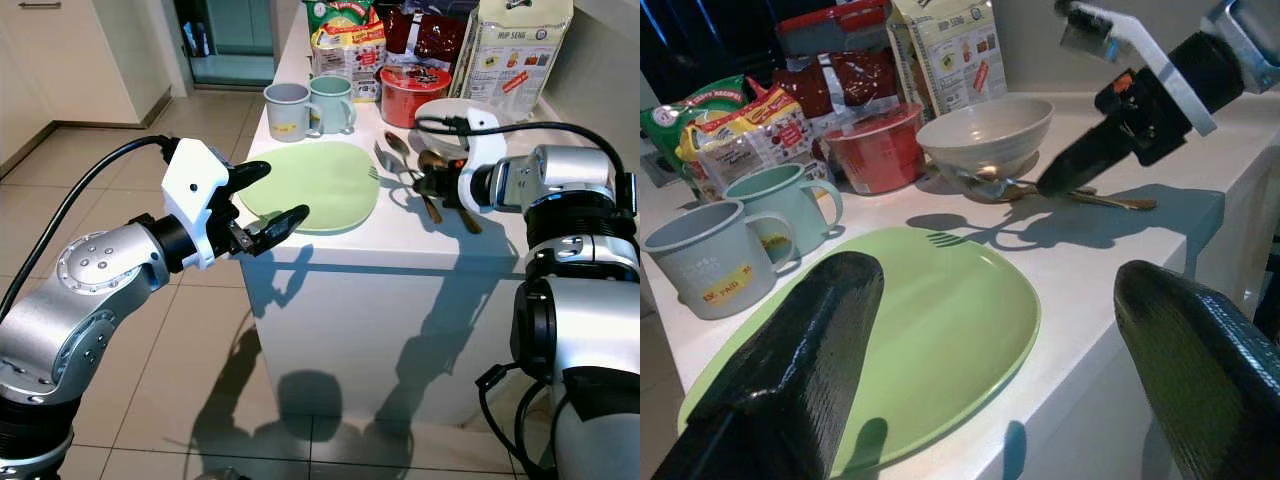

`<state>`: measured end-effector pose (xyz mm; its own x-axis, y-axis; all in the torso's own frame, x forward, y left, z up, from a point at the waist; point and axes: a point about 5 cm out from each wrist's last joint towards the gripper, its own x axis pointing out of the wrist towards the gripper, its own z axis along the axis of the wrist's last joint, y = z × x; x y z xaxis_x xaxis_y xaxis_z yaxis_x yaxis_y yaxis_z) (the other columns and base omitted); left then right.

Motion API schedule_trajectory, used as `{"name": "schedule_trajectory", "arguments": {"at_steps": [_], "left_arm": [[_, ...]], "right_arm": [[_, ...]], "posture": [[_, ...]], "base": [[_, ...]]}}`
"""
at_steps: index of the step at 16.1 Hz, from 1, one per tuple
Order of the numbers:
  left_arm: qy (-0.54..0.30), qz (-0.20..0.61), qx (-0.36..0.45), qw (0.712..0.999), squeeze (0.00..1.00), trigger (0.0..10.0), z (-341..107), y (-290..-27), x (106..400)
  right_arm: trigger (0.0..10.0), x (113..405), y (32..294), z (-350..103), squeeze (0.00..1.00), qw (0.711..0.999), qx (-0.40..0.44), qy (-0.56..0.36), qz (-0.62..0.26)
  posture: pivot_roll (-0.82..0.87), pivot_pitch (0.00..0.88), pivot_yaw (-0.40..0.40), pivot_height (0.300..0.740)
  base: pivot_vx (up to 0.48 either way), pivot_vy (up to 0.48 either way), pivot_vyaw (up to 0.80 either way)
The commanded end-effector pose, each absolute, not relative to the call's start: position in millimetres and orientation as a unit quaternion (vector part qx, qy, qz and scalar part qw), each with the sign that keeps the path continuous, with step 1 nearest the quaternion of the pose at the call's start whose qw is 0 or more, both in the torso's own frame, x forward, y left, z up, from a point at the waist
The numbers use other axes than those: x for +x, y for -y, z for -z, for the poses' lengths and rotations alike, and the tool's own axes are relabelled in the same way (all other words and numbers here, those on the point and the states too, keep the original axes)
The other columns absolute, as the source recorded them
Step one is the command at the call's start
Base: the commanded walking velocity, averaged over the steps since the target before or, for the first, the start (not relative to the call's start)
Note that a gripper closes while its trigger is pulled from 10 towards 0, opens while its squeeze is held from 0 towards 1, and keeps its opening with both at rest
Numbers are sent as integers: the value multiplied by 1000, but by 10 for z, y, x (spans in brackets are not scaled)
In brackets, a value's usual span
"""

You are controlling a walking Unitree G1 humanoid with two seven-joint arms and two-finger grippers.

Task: Setting the table

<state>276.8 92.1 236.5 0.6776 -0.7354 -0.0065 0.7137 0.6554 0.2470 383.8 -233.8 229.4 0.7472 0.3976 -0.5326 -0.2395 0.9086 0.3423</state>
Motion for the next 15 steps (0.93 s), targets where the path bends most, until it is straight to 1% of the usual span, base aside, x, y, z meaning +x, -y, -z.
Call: {"name": "schedule_trajectory", "arguments": {"at_steps": [1,3,5,7,8,11,13,15], "left_arm": [[45,402,119,907,0,10000,-2378,-911,2780],[46,402,120,907,0,10000,-2385,-911,2782],[46,402,119,907,0,10000,-2385,-911,2782],[46,402,119,907,0,10000,-2384,-912,2777],[47,402,119,907,0,10000,-2380,-911,2773],[48,402,121,907,0,10000,-2368,-918,2765],[50,401,121,907,0,10000,-2374,-922,2770],[66,384,125,912,0,10000,-2418,-952,2830]], "right_arm": [[0,3870,2287,-2479,0,930,144,-279,-191],[0,3889,2264,-2578,0,927,195,-243,-208],[0,3895,2273,-2623,0,925,220,-227,-210],[0,3906,2268,-2702,0,911,293,-191,-217],[0,3908,2251,-2713,0,905,312,-183,-223],[0,3916,2202,-2751,0,891,350,-159,-240],[0,3921,2193,-2783,0,890,355,-149,-243],[0,3936,2170,-2945,0,882,381,-90,-264]], "posture": [[66,13,34,740],[66,13,34,740],[66,13,34,740],[66,3,40,740],[67,0,42,740],[69,0,46,740],[71,0,48,740],[69,0,43,740]], "base": [[0,0,0],[0,0,0],[0,0,0],[0,0,0],[0,0,0],[0,0,0],[0,0,0],[0,0,0]]}}
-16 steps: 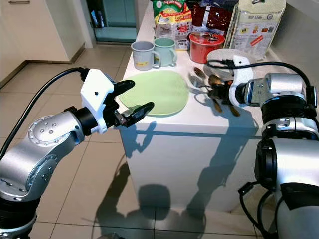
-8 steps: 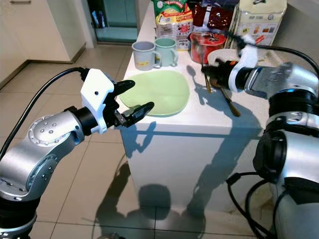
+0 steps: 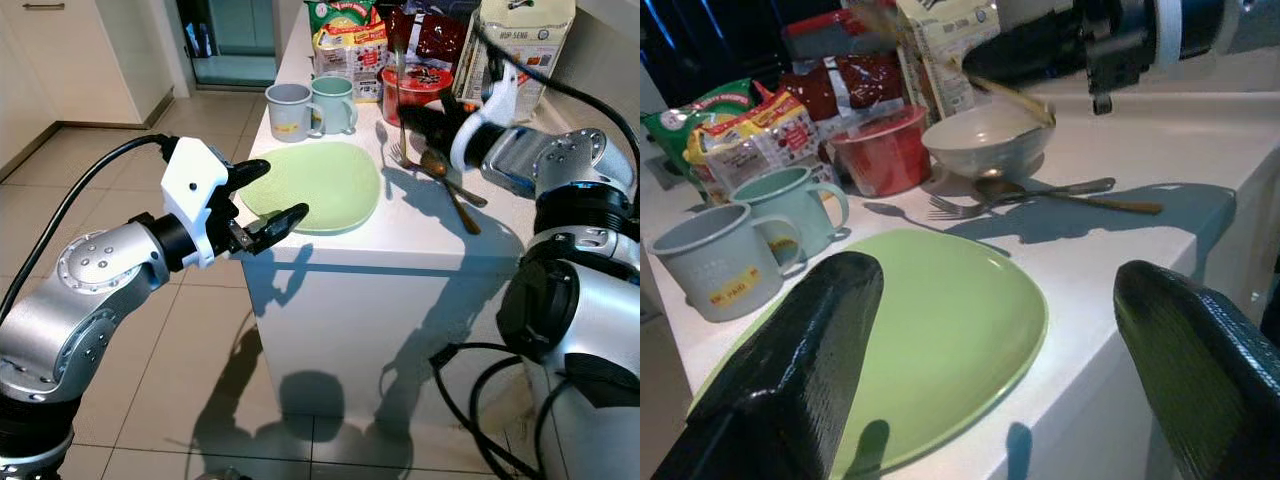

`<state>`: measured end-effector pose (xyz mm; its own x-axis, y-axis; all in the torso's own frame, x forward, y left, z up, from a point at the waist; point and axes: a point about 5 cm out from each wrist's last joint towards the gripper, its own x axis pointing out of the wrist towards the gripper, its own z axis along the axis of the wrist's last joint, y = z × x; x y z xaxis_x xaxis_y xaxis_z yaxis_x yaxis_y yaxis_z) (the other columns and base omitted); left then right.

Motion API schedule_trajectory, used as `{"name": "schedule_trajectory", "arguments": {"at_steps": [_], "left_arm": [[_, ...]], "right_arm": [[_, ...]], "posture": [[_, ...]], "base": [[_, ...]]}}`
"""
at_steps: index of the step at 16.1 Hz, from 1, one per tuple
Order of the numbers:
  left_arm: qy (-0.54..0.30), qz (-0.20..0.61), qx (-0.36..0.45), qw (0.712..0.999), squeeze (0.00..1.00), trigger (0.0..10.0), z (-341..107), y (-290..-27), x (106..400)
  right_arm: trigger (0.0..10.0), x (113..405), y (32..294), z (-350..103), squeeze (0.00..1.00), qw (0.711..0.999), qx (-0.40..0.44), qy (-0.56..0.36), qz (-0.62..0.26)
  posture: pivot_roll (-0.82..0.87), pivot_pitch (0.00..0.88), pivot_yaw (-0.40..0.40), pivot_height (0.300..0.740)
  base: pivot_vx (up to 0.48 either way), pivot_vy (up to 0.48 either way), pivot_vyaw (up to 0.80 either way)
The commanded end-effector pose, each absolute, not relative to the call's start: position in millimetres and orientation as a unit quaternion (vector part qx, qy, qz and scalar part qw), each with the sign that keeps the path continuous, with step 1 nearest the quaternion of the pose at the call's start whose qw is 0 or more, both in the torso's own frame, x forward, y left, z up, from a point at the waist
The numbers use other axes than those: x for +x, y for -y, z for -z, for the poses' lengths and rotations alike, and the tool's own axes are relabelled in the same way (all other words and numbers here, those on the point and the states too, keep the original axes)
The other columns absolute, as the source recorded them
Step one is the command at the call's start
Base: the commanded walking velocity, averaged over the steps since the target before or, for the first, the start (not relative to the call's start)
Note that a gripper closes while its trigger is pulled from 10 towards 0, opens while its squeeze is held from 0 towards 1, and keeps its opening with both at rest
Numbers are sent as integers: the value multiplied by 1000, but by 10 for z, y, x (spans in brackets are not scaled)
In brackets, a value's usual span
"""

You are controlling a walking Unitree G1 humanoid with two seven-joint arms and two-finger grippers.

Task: Setting the table

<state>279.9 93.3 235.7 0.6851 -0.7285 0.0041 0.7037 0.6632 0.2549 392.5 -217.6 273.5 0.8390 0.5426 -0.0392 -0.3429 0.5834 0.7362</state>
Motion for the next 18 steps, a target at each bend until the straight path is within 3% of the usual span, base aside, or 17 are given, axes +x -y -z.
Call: {"name": "schedule_trajectory", "arguments": {"at_steps": [1,2,3,4,8,10,11,12,16,17,18], "left_arm": [[74,373,128,916,0,10000,-2434,-968,2855],[86,349,135,923,0,10000,-2448,-998,2892],[98,318,133,934,0,10000,-2464,-1036,2931],[111,265,121,950,0,10000,-2472,-1107,2976],[119,188,95,970,0,10000,-2379,-1256,2971],[124,176,82,973,0,10000,-2339,-1265,2935],[133,186,76,970,0,10000,-2328,-1212,2892],[135,187,74,970,0,10000,-2316,-1201,2881],[127,160,88,975,0,10000,-2196,-1257,2817],[121,149,92,977,0,10000,-2127,-1301,2756],[119,145,90,978,0,10000,-2106,-1319,2731]], "right_arm": [[0,3939,2164,-3004,0,883,379,-69,-269],[0,3929,2162,-3099,0,884,375,-19,-280],[8667,3899,2158,-3123,0,886,365,14,-285],[10000,3808,2143,-3108,0,894,338,69,-285],[10000,3383,1996,-2934,0,887,332,130,-294],[10000,3046,1818,-2784,0,844,373,130,-364],[10000,2781,1694,-2625,0,784,419,145,-434],[10000,2687,1658,-2567,0,765,435,152,-451],[10000,2496,1537,-2510,0,784,447,174,-395],[10000,2388,1511,-2437,0,807,434,158,-368],[10000,2330,1494,-2400,0,813,429,148,-364]], "posture": [[68,0,37,740],[67,0,26,740],[63,0,19,740],[49,0,20,740],[-4,0,41,740],[-14,0,40,740],[-12,0,30,740],[-12,0,30,740],[11,0,-11,740],[15,0,-14,740],[14,0,-16,740]], "base": [[0,0,0],[0,0,0],[0,0,0],[0,0,0],[0,0,0],[0,0,0],[0,0,0],[0,0,0],[0,0,0],[0,0,0],[0,0,0]]}}
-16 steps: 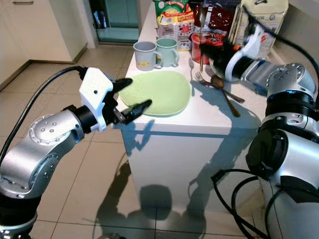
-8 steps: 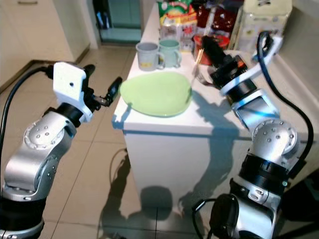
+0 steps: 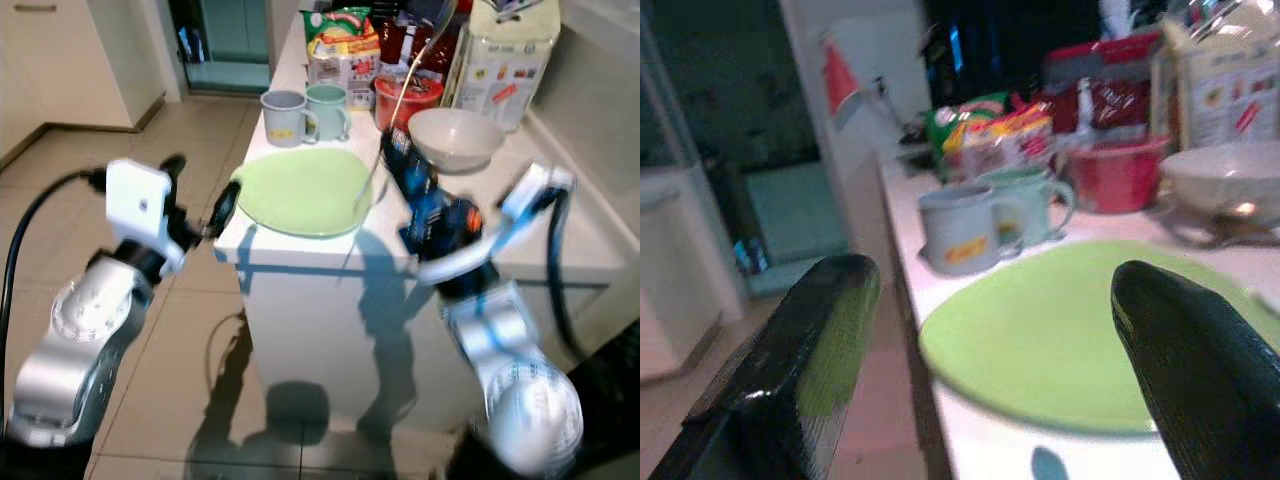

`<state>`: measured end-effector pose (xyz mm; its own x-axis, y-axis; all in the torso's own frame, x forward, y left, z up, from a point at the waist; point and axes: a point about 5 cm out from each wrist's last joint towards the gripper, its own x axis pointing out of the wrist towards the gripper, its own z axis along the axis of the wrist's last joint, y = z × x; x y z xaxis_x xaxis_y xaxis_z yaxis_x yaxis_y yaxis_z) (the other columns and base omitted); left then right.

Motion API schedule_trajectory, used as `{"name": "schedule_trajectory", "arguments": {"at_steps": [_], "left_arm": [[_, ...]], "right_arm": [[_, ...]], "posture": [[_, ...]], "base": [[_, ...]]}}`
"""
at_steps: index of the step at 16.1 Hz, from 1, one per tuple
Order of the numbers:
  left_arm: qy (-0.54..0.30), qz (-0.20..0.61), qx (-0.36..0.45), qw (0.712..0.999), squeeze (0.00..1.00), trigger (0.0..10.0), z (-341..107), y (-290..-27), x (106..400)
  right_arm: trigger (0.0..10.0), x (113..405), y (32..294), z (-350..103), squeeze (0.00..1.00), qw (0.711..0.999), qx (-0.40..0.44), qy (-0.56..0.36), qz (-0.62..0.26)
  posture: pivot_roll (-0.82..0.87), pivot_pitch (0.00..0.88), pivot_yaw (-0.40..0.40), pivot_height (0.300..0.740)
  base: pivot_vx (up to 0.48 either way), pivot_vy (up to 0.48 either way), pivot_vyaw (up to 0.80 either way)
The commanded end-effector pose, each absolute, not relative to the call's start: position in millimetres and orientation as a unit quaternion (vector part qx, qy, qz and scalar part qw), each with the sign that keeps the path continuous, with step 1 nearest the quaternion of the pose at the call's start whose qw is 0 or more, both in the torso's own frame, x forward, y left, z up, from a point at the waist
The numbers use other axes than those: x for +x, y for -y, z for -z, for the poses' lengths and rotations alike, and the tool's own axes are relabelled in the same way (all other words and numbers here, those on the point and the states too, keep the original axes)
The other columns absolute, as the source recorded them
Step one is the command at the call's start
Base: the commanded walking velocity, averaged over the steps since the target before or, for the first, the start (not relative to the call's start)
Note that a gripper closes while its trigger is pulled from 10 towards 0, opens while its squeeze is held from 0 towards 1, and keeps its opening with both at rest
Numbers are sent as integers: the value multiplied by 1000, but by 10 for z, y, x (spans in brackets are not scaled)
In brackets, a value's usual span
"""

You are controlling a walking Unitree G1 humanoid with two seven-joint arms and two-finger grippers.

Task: Setting the table

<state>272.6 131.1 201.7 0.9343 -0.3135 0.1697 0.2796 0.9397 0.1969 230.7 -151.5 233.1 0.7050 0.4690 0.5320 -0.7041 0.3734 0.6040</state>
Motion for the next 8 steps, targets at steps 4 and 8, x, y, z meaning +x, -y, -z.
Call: {"name": "schedule_trajectory", "arguments": {"at_steps": [4,8], "left_arm": [[110,144,93,979,0,10000,-2008,-1341,2694],[107,143,93,979,0,10000,-1965,-1343,2680]], "right_arm": [[10000,2266,1436,-2320,0,917,257,138,-273],[10000,2295,1468,-2296,0,939,197,148,-239]], "posture": [[-12,0,2,740],[-11,0,6,740]], "base": [[0,-137,0],[0,-310,0]]}}
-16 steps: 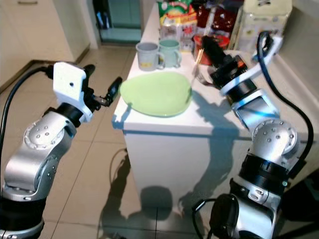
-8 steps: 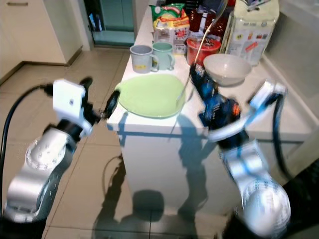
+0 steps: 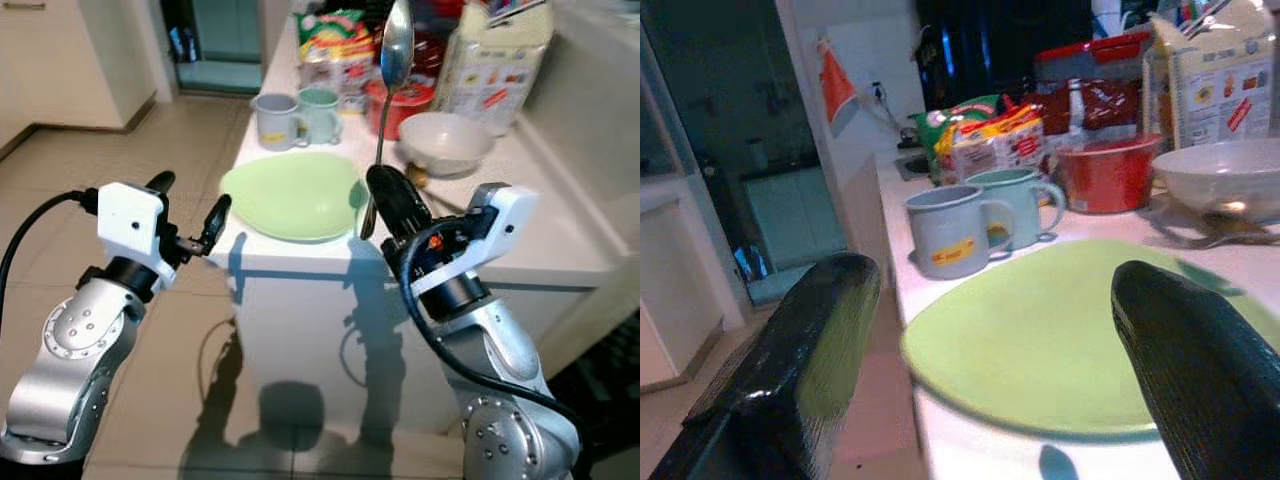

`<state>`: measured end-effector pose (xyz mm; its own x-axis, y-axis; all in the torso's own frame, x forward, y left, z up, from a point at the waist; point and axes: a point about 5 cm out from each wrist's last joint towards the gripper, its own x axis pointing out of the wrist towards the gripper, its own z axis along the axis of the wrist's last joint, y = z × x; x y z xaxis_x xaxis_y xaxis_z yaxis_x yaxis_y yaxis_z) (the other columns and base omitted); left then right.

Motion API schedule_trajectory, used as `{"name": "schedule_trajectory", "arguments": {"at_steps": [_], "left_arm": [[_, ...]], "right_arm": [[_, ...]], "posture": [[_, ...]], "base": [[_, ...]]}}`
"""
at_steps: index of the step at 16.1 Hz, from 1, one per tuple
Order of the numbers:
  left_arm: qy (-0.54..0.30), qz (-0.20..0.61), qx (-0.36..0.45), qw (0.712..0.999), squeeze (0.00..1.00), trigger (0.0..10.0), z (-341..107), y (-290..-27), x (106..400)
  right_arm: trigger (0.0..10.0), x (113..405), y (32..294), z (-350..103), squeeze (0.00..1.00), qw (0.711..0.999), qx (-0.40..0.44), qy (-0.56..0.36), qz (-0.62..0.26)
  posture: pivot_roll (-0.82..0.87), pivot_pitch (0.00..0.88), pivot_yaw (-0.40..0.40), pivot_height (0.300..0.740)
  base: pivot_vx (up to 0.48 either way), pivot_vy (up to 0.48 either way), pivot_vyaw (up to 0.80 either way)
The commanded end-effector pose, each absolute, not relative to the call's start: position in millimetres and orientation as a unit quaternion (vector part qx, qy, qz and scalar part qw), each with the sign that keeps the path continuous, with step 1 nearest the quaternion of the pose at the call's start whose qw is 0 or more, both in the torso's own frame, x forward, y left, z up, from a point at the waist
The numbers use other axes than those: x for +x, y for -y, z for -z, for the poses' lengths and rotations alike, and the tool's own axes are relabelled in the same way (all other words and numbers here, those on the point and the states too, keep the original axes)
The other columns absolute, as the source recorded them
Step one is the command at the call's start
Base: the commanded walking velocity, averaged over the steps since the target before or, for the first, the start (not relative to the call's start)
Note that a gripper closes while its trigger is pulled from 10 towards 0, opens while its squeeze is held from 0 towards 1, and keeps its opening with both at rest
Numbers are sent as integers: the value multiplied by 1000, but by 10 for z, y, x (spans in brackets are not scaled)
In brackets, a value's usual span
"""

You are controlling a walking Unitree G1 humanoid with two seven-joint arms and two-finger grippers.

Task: Setting the table

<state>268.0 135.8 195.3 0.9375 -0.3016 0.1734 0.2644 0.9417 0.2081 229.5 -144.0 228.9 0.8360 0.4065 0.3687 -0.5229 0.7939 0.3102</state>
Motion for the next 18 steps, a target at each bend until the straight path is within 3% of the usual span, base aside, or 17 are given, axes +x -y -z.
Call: {"name": "schedule_trajectory", "arguments": {"at_steps": [1,14,15,17,18], "left_arm": [[107,143,93,979,0,10000,-1965,-1343,2680],[107,143,93,979,0,10000,-1965,-1343,2680],[102,125,97,982,0,10000,-1910,-1423,2688],[96,96,104,985,0,10000,-1872,-1543,2724],[95,95,106,985,0,10000,-1875,-1544,2736]], "right_arm": [[10000,2295,1468,-2296,0,939,197,148,-239],[10000,2295,1468,-2296,0,939,197,148,-239],[10000,2321,1571,-2113,0,967,108,168,-156],[10000,2328,1659,-1898,0,981,27,165,-100],[10000,2344,1644,-1890,0,982,31,160,-100]], "posture": [[-11,0,6,740],[-11,0,6,740],[-3,0,-5,740],[9,0,-3,740],[5,0,3,740]], "base": [[0,-315,0],[0,-315,0],[0,-322,0],[0,-324,0],[0,-322,0]]}}
